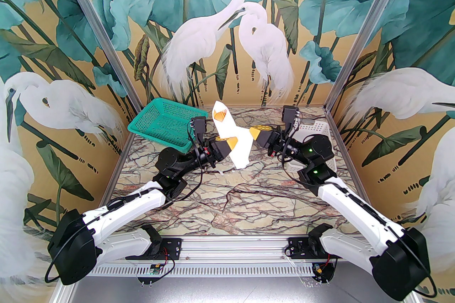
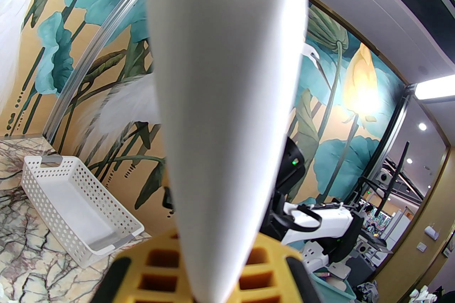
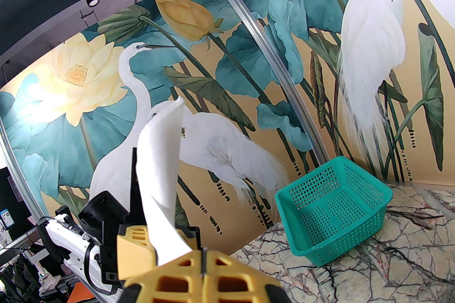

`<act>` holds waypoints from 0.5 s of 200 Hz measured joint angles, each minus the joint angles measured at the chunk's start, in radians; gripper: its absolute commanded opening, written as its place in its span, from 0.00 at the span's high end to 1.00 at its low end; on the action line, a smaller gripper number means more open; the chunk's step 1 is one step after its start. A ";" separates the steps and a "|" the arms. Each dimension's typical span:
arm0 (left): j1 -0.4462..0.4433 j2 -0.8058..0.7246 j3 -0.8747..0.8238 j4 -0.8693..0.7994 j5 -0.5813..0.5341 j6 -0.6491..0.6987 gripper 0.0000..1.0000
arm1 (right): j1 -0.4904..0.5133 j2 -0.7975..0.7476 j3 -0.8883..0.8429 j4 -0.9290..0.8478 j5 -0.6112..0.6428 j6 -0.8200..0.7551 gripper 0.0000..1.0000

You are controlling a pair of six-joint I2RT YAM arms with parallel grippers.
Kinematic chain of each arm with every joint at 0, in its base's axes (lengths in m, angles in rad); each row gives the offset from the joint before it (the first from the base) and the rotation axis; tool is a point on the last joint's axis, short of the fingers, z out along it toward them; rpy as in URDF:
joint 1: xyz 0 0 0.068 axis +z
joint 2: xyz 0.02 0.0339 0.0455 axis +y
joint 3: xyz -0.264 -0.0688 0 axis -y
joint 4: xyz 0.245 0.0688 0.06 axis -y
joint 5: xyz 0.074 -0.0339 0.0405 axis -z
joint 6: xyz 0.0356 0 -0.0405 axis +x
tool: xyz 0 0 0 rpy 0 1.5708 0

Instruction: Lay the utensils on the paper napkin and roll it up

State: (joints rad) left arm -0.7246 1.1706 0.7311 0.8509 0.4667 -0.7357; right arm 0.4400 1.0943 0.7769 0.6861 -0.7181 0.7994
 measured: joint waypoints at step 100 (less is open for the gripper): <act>0.000 0.030 0.013 0.090 0.023 -0.036 1.00 | 0.052 0.107 0.000 0.150 0.015 0.024 1.00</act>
State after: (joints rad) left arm -0.7246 1.2003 0.7437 0.9405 0.4896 -0.7719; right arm 0.4919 1.2015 0.7773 0.8356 -0.7029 0.8230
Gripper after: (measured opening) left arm 0.127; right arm 0.055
